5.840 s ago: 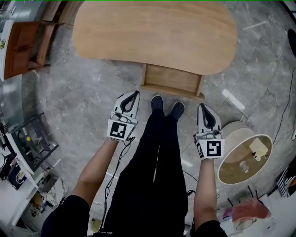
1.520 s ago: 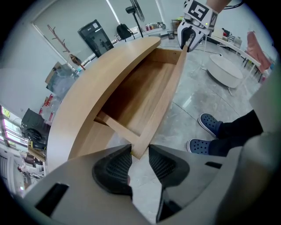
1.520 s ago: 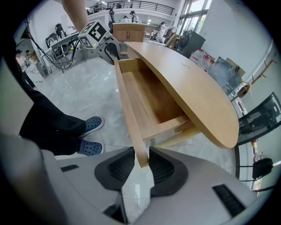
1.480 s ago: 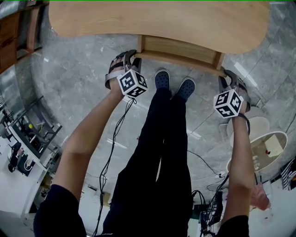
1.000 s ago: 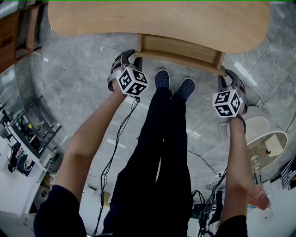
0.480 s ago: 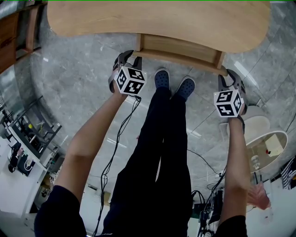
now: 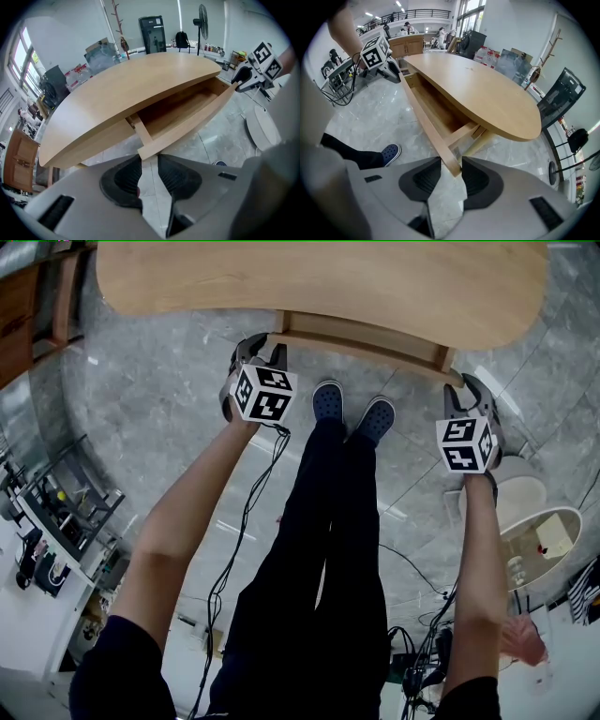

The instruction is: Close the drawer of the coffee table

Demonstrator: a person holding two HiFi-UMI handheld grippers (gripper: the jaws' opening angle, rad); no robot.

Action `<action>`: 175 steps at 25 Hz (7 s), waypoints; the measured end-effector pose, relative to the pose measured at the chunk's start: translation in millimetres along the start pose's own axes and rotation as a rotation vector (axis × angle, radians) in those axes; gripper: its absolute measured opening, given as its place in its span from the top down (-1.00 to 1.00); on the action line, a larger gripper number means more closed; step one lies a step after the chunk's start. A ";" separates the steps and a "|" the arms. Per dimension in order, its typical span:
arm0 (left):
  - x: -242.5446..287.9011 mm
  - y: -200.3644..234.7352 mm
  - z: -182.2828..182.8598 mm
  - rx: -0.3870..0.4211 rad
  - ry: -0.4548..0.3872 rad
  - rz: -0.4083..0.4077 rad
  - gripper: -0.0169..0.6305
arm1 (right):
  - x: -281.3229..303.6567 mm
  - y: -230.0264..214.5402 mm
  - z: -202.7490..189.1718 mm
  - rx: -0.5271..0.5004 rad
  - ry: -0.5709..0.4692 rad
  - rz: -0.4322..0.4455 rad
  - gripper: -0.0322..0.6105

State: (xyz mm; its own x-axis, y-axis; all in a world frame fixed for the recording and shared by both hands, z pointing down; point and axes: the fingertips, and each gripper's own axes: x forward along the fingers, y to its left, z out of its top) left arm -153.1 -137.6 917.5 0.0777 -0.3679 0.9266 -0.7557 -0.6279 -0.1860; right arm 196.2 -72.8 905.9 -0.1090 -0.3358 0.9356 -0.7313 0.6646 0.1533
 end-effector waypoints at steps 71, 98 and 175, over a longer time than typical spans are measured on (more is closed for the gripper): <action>28.1 31.1 49.0 -0.394 -0.061 0.003 0.64 | 24.8 -59.8 28.9 0.371 -0.048 -0.079 0.35; 32.4 36.0 57.4 -0.445 -0.090 -0.016 0.64 | 29.4 -69.5 34.5 0.421 -0.052 -0.090 0.34; -408.9 10.1 148.3 -0.472 -0.420 -0.019 0.64 | -368.5 -32.9 128.1 0.625 -0.347 0.003 0.37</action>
State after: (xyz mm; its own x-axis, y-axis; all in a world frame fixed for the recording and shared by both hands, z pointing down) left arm -96.0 -95.2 488.3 0.2697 -0.6577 0.7034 -0.9499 -0.3017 0.0822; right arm 174.2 -56.4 515.4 -0.2435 -0.5968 0.7646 -0.9684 0.1935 -0.1573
